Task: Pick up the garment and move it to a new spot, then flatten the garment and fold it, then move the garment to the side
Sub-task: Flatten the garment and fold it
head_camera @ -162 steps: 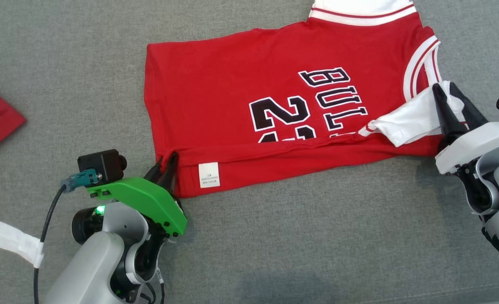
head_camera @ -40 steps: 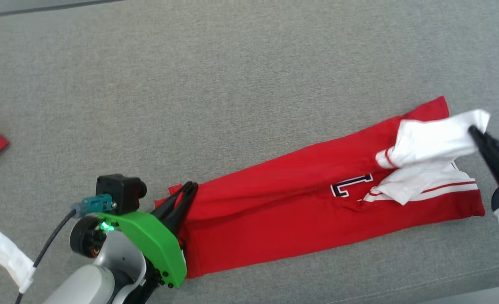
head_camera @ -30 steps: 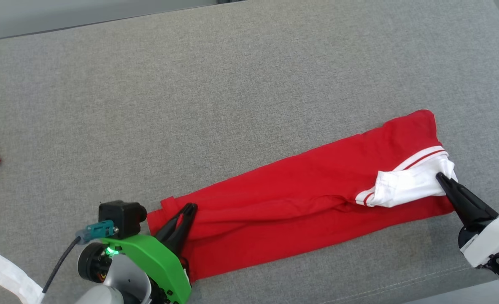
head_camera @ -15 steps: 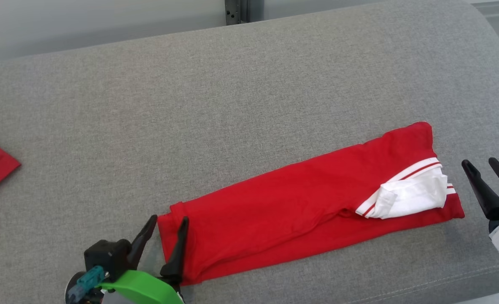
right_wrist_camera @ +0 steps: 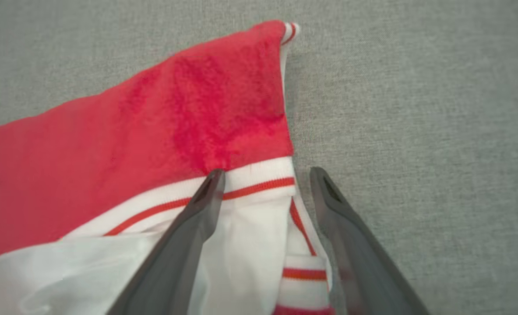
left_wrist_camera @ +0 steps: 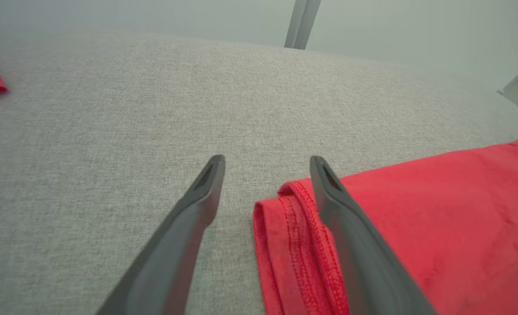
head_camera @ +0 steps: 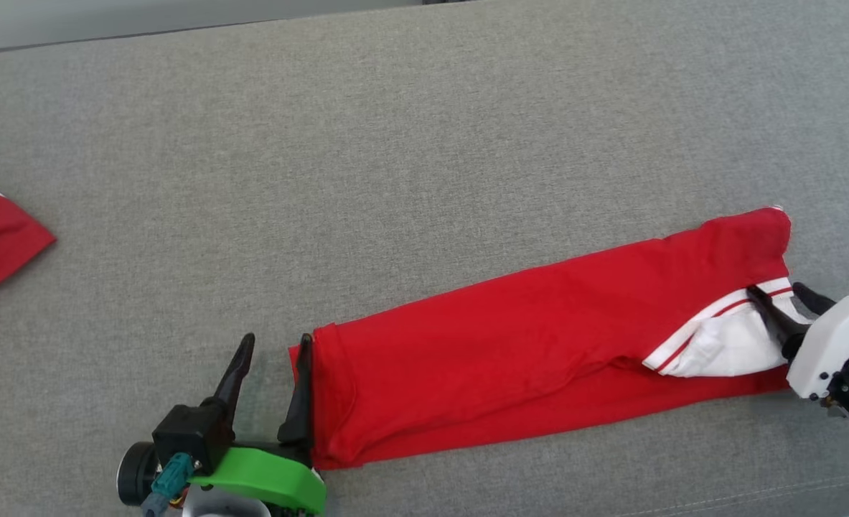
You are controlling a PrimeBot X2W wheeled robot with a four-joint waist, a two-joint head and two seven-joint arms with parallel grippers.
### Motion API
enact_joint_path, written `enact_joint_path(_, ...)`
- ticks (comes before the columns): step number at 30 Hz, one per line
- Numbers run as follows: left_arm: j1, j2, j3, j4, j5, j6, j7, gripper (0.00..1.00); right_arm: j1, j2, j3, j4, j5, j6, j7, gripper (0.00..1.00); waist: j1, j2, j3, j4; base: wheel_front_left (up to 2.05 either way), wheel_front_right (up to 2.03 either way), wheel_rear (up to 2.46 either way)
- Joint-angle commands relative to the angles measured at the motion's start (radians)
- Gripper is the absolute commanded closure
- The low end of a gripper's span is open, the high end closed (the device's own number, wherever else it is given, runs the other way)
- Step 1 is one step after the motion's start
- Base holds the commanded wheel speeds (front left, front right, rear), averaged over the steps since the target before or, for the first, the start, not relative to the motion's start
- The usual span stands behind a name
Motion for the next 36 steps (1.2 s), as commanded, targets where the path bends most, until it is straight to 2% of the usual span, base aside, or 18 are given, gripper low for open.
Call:
enact_joint_path(1, -0.017, -0.012, 0.023, 0.003, 0.028, -0.011, -0.004, 0.00, -0.019, 0.016, 0.011, 0.020, 0.020, 0.000, 0.010, 0.00, 0.0000, 0.0000, 0.021, 0.024, 0.00, 0.00, 0.00)
enact_joint_path(4, 0.005, -0.042, 0.067, 0.012, 0.059, -0.036, -0.004, 0.00, -0.028, 0.051, 0.054, 0.039, 0.096, 0.001, 0.059, 0.00, 0.0000, 0.0000, 0.024, 0.034, 0.00, 0.00, 0.00)
enact_joint_path(5, 0.013, -0.047, 0.079, 0.017, 0.073, -0.045, -0.004, 0.00, -0.025, 0.053, 0.072, 0.035, 0.122, 0.002, 0.072, 0.24, 0.0000, 0.0000, 0.024, 0.036, 0.00, 0.00, 0.00)
enact_joint_path(6, 0.020, -0.055, 0.094, 0.019, 0.084, -0.052, -0.004, 0.00, -0.026, 0.056, 0.083, 0.026, 0.153, 0.002, 0.077, 1.00, 0.0000, 0.0000, 0.023, 0.036, 0.00, 0.00, 0.00)
enact_joint_path(10, 0.048, -0.083, 0.145, 0.033, 0.114, -0.087, -0.004, 0.00, -0.034, -0.013, 0.078, 0.009, 0.232, -0.001, 0.050, 1.00, 0.0000, 0.0000, 0.010, 0.023, 0.00, 0.00, 0.00)
enact_joint_path(20, 0.104, -0.151, 0.234, 0.078, 0.190, -0.169, -0.005, 0.00, -0.026, -0.255, -0.097, 0.156, 0.328, -0.001, -0.017, 1.00, 0.0000, 0.0000, -0.049, 0.000, 0.00, 0.00, 0.00)
enact_joint_path(22, 0.112, -0.166, 0.249, 0.085, 0.202, -0.184, -0.005, 0.00, -0.014, -0.282, -0.116, 0.125, 0.343, 0.000, -0.017, 1.00, 0.0000, 0.0000, -0.056, -0.001, 0.00, 0.00, 0.00)
enact_joint_path(25, 0.123, -0.190, 0.270, 0.091, 0.217, -0.202, -0.005, 0.00, 0.017, -0.298, -0.118, 0.000, 0.363, 0.000, -0.018, 1.00, 0.0000, 0.0000, -0.067, -0.008, 0.00, 0.00, 0.00)
enact_joint_path(30, 0.145, -0.217, 0.303, 0.100, 0.235, -0.227, -0.005, 0.00, 0.067, -0.212, -0.036, -0.276, 0.336, 0.000, -0.011, 1.00, 0.0000, 0.0000, -0.076, -0.036, 0.00, 0.00, 0.00)
enact_joint_path(33, 0.145, -0.230, 0.313, 0.111, 0.250, -0.240, -0.005, 0.00, 0.069, -0.070, 0.048, -0.352, 0.261, 0.000, -0.006, 1.00, 0.0000, 0.0000, -0.079, -0.052, 0.00, 0.00, 0.00)
enact_joint_path(36, 0.141, -0.240, 0.318, 0.124, 0.264, -0.251, -0.005, 0.00, 0.040, 0.109, 0.111, -0.328, 0.180, 0.000, -0.018, 1.00, 0.0000, 0.0000, -0.082, -0.062, 0.00, 0.00, 0.00)
